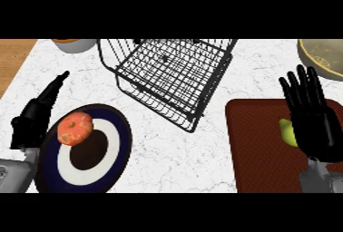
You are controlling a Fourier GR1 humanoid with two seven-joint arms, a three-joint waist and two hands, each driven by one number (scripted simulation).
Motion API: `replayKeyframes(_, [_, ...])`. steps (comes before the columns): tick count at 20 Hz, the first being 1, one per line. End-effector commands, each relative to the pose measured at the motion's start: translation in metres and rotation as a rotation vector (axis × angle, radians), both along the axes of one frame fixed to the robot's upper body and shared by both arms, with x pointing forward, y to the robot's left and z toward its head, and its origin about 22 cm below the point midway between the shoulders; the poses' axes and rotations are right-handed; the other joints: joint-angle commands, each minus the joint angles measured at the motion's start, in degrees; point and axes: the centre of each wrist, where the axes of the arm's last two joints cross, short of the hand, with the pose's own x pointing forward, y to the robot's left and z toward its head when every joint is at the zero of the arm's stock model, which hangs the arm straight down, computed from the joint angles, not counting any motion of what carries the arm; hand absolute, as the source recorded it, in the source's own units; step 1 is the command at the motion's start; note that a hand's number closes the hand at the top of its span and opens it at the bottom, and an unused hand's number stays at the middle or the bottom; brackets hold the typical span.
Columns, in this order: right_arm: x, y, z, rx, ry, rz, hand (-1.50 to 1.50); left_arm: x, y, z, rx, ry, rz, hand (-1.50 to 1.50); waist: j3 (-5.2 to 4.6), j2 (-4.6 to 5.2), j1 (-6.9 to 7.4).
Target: Pick the pear from the tray and place it in the tiered basket
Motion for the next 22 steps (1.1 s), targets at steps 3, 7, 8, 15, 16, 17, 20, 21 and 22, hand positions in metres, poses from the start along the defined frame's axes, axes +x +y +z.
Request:
replayKeyframes(3, [0.014, -0.092, 0.029, -0.249, 0.139, -0.194, 1.50, -0.023, -0.008, -0.032, -0.101, 0.136, 0.076, 0.00, -0.89, 0.36, 1.64])
replayKeyframes(7, [-0.017, -0.171, 0.022, -0.687, 0.482, -0.553, 1.50, -0.038, -0.023, -0.067, -0.189, 0.255, 0.105, 0.00, -2.47, 3.76, -0.02])
replayKeyframes(8, [-0.017, -0.186, 0.020, -0.545, 0.504, -0.741, -1.50, -0.043, -0.031, -0.074, -0.213, 0.265, 0.111, 0.00, -1.67, 2.92, 0.40])
replayKeyframes(15, [0.017, -0.196, 0.046, -0.382, 0.552, -0.831, -1.50, -0.079, -0.039, -0.099, -0.267, 0.338, 0.123, 0.00, -0.90, 0.15, 0.77])
replayKeyframes(16, [0.020, -0.214, 0.065, -0.386, 0.556, -0.791, -1.50, -0.070, -0.057, -0.104, -0.269, 0.323, 0.121, 0.00, -0.89, 0.24, 0.70])
replayKeyframes(17, [0.011, -0.196, 0.056, -0.426, 0.598, -0.737, -1.50, -0.071, -0.050, -0.115, -0.277, 0.337, 0.124, 0.00, -0.94, 0.13, 0.08])
replayKeyframes(20, [0.025, -0.194, 0.084, -0.612, 0.807, -0.596, -1.50, -0.063, -0.043, -0.107, -0.263, 0.341, 0.133, 0.00, -1.11, 0.31, 0.57])
replayKeyframes(21, [0.028, -0.191, 0.088, -0.625, 0.867, -0.515, -1.50, -0.065, -0.043, -0.101, -0.253, 0.331, 0.128, 0.00, -1.08, 0.16, 1.04])
replayKeyframes(22, [0.029, -0.182, 0.084, -0.688, 0.922, -0.469, -1.50, -0.069, -0.048, -0.104, -0.263, 0.324, 0.119, 0.00, -1.13, 0.10, 1.07])
